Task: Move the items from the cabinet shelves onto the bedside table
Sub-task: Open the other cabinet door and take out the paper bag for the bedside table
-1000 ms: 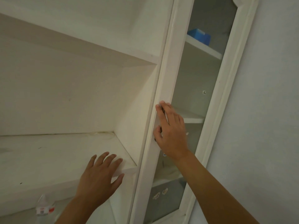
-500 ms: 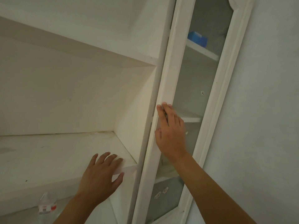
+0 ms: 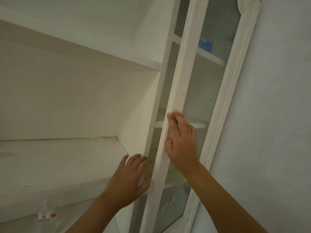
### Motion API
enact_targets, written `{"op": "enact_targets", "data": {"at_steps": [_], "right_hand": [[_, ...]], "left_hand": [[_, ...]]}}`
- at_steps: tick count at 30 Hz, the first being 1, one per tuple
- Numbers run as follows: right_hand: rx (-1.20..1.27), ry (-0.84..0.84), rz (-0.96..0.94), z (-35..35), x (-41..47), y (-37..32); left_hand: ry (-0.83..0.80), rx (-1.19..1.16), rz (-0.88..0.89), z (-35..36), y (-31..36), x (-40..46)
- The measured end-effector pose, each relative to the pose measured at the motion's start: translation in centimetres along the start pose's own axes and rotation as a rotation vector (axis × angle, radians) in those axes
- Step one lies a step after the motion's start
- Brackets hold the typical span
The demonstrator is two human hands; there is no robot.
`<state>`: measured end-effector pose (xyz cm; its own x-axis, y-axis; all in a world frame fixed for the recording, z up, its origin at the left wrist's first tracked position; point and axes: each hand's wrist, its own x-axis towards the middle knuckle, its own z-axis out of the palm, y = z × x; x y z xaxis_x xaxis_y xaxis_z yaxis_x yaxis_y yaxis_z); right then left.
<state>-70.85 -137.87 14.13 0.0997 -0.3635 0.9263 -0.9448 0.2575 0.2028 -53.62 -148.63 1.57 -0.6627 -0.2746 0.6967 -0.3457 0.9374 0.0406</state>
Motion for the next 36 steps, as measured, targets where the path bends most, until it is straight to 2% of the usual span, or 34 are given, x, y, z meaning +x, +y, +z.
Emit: {"op": "enact_targets", "data": {"at_steps": [6,15,20,36], "right_hand": [[-0.032,-0.051,-0.057,-4.0,-1.4,2.0],[-0.279,-0.133,-0.311,-11.8,-3.7,7.2],[-0.338,-0.243,-0.325,-16.2,-5.3,8.9],[-0.477,-0.33,-0.279,-25.2,-9.3,16.1]], "left_hand": [[-0.007,0.045,0.219,-0.1,2.0,1.7],[0.099,-0.076,0.486,0.4,7.4,3.4],[0.148,-0.203,0.525,2.2,10.1,3.4],[-0.015,-0.334,0.589,5.8,19.8,6.1]]}}
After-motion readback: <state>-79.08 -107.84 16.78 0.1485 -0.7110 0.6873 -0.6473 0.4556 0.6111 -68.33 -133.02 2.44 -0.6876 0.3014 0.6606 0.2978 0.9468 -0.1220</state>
